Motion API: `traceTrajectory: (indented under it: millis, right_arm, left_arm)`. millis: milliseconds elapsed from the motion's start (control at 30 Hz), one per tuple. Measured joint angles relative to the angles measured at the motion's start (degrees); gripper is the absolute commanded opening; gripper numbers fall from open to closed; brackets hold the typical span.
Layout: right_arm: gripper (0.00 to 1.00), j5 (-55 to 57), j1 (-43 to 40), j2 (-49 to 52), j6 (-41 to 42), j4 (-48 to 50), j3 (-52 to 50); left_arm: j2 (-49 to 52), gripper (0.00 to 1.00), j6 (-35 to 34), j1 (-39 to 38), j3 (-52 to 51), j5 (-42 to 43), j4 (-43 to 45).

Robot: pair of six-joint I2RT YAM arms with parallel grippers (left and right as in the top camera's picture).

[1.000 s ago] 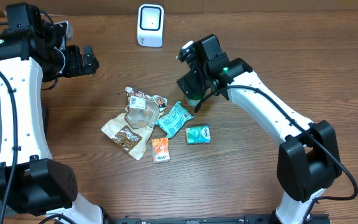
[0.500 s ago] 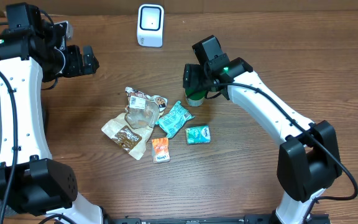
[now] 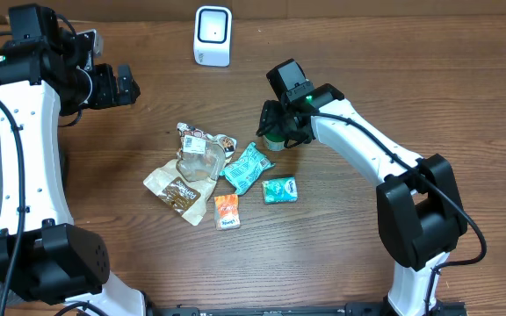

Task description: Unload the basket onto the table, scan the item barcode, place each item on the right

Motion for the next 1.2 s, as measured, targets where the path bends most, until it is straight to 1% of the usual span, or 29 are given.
traceTrajectory:
  millis: [133,167,233,333,467,533,633,733,900,1067,1200]
  right_arm:
    - [0.59,-0.09,0.0,0.0,-4.57,-0.33,0.57]
    - [0.6,-0.09,0.0,0.0,-6.6,-0.31,0.57]
    - [0.67,-0.13,0.02,0.0,-11.63,-0.26,0.57]
    - [0.67,-0.28,0.02,0.0,-19.1,-1.36,1.11]
    - [0.66,-0.24,0.0,0.0,-30.73,-2.62,2.08]
    - [0.66,-0.26,0.02,0.0,-38.05,-2.6,2.29]
    - [0.7,-0.26,0.02,0.0,-50.25,-3.21,2.34]
    - [0.74,-0.2,0.0,0.0,-59.63,-3.28,2.36]
    - [0.79,-0.35,0.02,0.0,-72.37,-3.17,2.54]
    - [0.86,-3.1,0.0,0.0,-82.2,-2.69,2.58]
    - [0.87,-6.62,0.0,0.0,-86.47,-1.36,2.58]
  left_arm:
    - [0.0,1.0,0.0,0.0,0.0,0.0,0.02]
    - [0.0,1.0,0.0,0.0,0.0,0.0,0.02]
    - [0.0,1.0,0.0,0.0,0.0,0.0,0.02]
    - [0.0,1.0,0.0,0.0,0.0,0.0,0.02]
    - [0.0,1.0,0.0,0.0,0.0,0.0,0.0]
    - [0.0,1.0,0.0,0.0,0.0,0.0,0.02]
    - [0.0,1.0,0.0,0.0,0.0,0.0,0.0]
    - [0.0,1.0,0.0,0.0,0.0,0.0,0.02]
    - [0.0,1.0,0.0,0.0,0.0,0.0,0.0]
    - [0.0,1.0,0.0,0.0,0.0,0.0,0.0]
    - [0.0,1.0,0.0,0.0,0.0,0.0,0.0]
